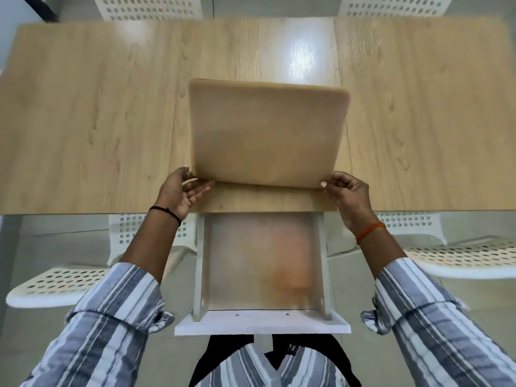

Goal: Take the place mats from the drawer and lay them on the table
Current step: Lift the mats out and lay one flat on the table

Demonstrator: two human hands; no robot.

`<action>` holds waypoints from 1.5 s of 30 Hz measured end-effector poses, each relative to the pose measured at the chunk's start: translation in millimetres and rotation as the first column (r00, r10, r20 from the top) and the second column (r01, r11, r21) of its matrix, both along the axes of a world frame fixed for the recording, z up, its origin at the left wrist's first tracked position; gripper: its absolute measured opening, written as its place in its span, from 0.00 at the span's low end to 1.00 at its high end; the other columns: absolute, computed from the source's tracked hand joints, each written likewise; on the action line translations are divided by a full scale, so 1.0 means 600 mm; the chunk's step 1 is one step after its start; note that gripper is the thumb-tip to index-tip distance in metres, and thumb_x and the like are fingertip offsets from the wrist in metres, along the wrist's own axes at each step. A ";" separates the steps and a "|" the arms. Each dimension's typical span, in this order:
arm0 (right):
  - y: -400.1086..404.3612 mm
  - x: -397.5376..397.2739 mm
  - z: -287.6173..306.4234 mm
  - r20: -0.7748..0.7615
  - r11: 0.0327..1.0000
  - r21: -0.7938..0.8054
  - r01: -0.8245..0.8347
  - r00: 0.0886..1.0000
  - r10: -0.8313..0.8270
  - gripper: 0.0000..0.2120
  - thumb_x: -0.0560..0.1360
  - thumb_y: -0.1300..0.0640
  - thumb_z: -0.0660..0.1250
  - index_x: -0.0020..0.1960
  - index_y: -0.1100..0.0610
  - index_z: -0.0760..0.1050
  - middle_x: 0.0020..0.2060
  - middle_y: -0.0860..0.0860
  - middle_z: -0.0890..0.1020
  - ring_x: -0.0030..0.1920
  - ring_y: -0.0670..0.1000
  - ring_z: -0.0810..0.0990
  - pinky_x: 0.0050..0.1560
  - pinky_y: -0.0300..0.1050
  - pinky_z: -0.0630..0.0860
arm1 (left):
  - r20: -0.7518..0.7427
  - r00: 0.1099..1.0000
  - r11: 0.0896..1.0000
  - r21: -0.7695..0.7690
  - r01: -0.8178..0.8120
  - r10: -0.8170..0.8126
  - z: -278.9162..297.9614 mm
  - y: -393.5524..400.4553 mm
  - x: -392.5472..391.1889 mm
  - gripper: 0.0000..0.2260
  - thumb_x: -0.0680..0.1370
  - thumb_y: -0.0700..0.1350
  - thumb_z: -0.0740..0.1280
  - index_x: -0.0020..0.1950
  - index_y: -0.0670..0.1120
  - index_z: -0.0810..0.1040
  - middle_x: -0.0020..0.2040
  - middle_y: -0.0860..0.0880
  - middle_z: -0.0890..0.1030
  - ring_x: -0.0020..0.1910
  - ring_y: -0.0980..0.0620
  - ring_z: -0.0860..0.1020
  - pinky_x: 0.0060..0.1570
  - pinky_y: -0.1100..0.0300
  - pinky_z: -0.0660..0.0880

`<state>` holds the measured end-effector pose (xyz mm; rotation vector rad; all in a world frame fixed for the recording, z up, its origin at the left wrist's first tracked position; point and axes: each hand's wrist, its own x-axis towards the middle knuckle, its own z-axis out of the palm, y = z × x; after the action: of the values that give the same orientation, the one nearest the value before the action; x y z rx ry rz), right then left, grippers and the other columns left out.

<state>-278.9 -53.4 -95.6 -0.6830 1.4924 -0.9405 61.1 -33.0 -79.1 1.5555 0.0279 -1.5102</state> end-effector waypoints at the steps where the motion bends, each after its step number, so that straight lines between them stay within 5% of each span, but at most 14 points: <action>1: -0.001 0.001 -0.002 -0.014 1.000 -0.015 0.004 1.000 -0.004 0.13 0.70 0.72 0.71 0.43 0.55 0.81 0.35 0.47 0.83 0.40 0.47 0.80 0.45 0.39 0.78 | -0.048 0.999 1.000 0.009 -0.020 0.021 -0.002 0.001 0.001 0.08 0.80 0.45 0.60 0.42 0.44 0.70 0.43 0.43 0.81 0.38 0.44 0.85 0.33 0.60 0.81; 10: -0.011 -0.004 -0.008 -0.023 0.995 0.100 -0.001 1.000 0.004 0.14 0.77 0.67 0.62 0.58 0.58 0.81 0.55 0.50 0.83 0.53 0.47 0.81 0.53 0.34 0.78 | 0.036 0.975 0.974 0.061 0.218 -0.221 -0.032 -0.003 -0.009 0.14 0.79 0.33 0.60 0.62 0.43 0.77 0.55 0.44 0.79 0.41 0.53 0.81 0.42 0.60 0.79; 13: -0.021 -0.008 -0.018 0.202 0.972 0.233 0.004 0.978 -0.053 0.15 0.80 0.62 0.58 0.57 0.55 0.81 0.60 0.53 0.81 0.58 0.53 0.80 0.66 0.48 0.73 | 0.134 0.975 0.984 0.057 0.169 -0.175 -0.044 -0.007 -0.009 0.20 0.77 0.31 0.62 0.67 0.45 0.75 0.60 0.49 0.76 0.45 0.54 0.79 0.43 0.55 0.75; 16: -0.022 -0.009 -0.020 0.304 0.957 0.291 -0.007 0.949 -0.085 0.12 0.80 0.56 0.61 0.59 0.57 0.79 0.55 0.54 0.83 0.55 0.54 0.81 0.64 0.52 0.74 | 0.133 0.986 0.995 0.003 0.105 -0.104 -0.039 -0.014 -0.014 0.24 0.77 0.29 0.64 0.71 0.44 0.71 0.57 0.53 0.75 0.47 0.54 0.79 0.45 0.60 0.77; 20: -0.028 -0.009 -0.014 0.182 0.967 0.205 -0.148 0.977 0.111 0.20 0.78 0.64 0.63 0.70 0.57 0.70 0.59 0.51 0.80 0.57 0.50 0.80 0.52 0.40 0.79 | 0.190 0.977 0.996 0.025 0.090 -0.094 -0.038 -0.032 -0.008 0.22 0.75 0.31 0.68 0.69 0.42 0.74 0.55 0.49 0.80 0.46 0.51 0.81 0.41 0.58 0.80; 24: -0.048 0.012 -0.026 0.031 0.982 0.156 -0.104 0.994 0.101 0.30 0.75 0.74 0.63 0.74 0.60 0.66 0.64 0.56 0.79 0.62 0.54 0.79 0.64 0.47 0.75 | 0.286 0.954 0.996 0.015 0.088 -0.088 -0.034 -0.058 -0.014 0.20 0.74 0.35 0.71 0.65 0.41 0.77 0.58 0.44 0.81 0.44 0.55 0.81 0.37 0.66 0.78; 26: -0.063 0.028 -0.027 -0.031 0.990 0.137 -0.039 0.999 0.044 0.31 0.74 0.76 0.64 0.74 0.60 0.66 0.63 0.57 0.80 0.60 0.53 0.80 0.64 0.47 0.76 | 0.385 0.906 0.984 0.034 0.176 -0.175 -0.028 -0.066 -0.021 0.20 0.76 0.39 0.70 0.68 0.43 0.75 0.60 0.48 0.79 0.48 0.57 0.79 0.42 0.69 0.75; 30: -0.096 0.051 -0.027 -0.162 0.999 0.051 -0.013 0.987 0.021 0.28 0.73 0.74 0.65 0.72 0.60 0.69 0.61 0.57 0.80 0.58 0.51 0.80 0.62 0.45 0.76 | 0.600 0.698 0.912 0.150 0.383 -0.392 -0.028 -0.055 -0.023 0.23 0.75 0.41 0.69 0.70 0.49 0.73 0.66 0.48 0.77 0.62 0.49 0.76 0.63 0.52 0.74; 32: -0.111 0.060 -0.019 -0.387 0.992 0.030 -0.119 0.914 0.122 0.25 0.74 0.68 0.66 0.70 0.59 0.71 0.61 0.56 0.79 0.60 0.52 0.78 0.61 0.43 0.75 | 0.656 0.613 0.884 0.197 0.424 -0.440 -0.032 -0.045 -0.024 0.26 0.75 0.42 0.69 0.72 0.48 0.71 0.68 0.47 0.76 0.64 0.47 0.75 0.66 0.51 0.72; 34: -0.115 0.070 -0.007 -0.610 0.949 0.120 -0.292 0.732 0.302 0.24 0.74 0.59 0.64 0.70 0.59 0.69 0.65 0.56 0.74 0.64 0.56 0.74 0.62 0.49 0.73 | 0.700 0.548 0.870 0.226 0.437 -0.457 -0.035 -0.039 -0.026 0.27 0.74 0.42 0.69 0.73 0.48 0.70 0.67 0.46 0.76 0.65 0.46 0.75 0.67 0.54 0.70; 37: -0.085 0.083 0.007 -0.703 0.880 0.289 -0.378 0.540 0.463 0.29 0.76 0.53 0.64 0.74 0.61 0.61 0.73 0.58 0.62 0.71 0.60 0.63 0.67 0.56 0.67 | 0.740 0.518 0.886 0.236 0.398 -0.429 -0.038 -0.037 -0.031 0.27 0.74 0.43 0.68 0.73 0.48 0.70 0.67 0.47 0.77 0.65 0.48 0.75 0.62 0.63 0.68; 40: -0.037 0.076 0.004 -0.691 0.883 0.257 -0.393 0.564 0.452 0.31 0.77 0.56 0.65 0.75 0.61 0.58 0.75 0.58 0.60 0.73 0.59 0.60 0.69 0.52 0.64 | 0.776 0.455 0.873 0.245 0.421 -0.437 -0.043 -0.037 -0.047 0.23 0.74 0.42 0.67 0.69 0.44 0.74 0.59 0.48 0.80 0.55 0.48 0.78 0.49 0.63 0.70; 42: -0.016 0.074 0.001 -0.659 0.895 0.183 -0.406 0.625 0.418 0.33 0.76 0.58 0.66 0.77 0.60 0.57 0.76 0.56 0.61 0.75 0.57 0.60 0.72 0.48 0.61 | 0.791 0.411 0.861 0.270 0.431 -0.453 -0.049 -0.039 -0.052 0.20 0.72 0.44 0.66 0.62 0.39 0.77 0.54 0.39 0.80 0.51 0.41 0.79 0.43 0.56 0.73; 45: -0.007 0.078 0.000 -0.611 0.911 0.118 -0.395 0.695 0.380 0.33 0.76 0.61 0.68 0.77 0.58 0.59 0.75 0.54 0.63 0.75 0.54 0.62 0.73 0.45 0.59 | 0.789 0.365 0.843 0.334 0.421 -0.495 -0.049 -0.046 -0.058 0.20 0.73 0.43 0.65 0.61 0.32 0.74 0.59 0.34 0.75 0.54 0.37 0.77 0.50 0.51 0.75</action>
<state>-232.4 -57.6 -95.8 -1.3686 1.8019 -0.3993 26.5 -60.9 -108.7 2.3689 -1.0439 -0.9132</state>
